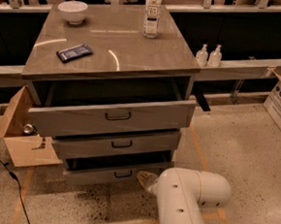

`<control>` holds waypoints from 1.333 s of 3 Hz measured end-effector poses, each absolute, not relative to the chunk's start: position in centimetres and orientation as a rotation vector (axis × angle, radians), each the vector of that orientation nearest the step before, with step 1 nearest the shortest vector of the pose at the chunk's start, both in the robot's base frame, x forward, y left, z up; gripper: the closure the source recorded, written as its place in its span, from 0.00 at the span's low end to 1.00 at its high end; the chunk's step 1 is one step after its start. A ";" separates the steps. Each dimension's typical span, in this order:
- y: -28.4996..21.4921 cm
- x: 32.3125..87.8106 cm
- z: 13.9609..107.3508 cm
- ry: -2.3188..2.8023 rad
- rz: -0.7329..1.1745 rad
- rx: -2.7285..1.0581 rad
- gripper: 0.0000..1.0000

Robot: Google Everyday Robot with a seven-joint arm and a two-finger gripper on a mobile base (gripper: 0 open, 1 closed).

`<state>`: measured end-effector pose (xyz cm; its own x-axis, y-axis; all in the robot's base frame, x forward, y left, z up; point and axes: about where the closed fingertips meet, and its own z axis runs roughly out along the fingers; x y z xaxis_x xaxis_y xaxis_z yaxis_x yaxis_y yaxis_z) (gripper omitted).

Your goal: Close bottom drawer

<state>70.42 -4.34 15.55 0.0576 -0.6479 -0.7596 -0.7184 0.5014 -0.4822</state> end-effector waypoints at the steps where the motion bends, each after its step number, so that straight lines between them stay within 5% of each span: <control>1: -3.6 72.1 15.9 1.604 0.067 -1.203 1.00; 4: -4.4 72.3 17.4 1.565 0.058 -1.223 1.00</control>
Offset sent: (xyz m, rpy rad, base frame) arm 0.0384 0.0087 0.0082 -0.0206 -0.0708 0.0247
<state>72.26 -4.44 17.42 0.1273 -0.6545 -0.7453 -0.7076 0.4666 -0.5307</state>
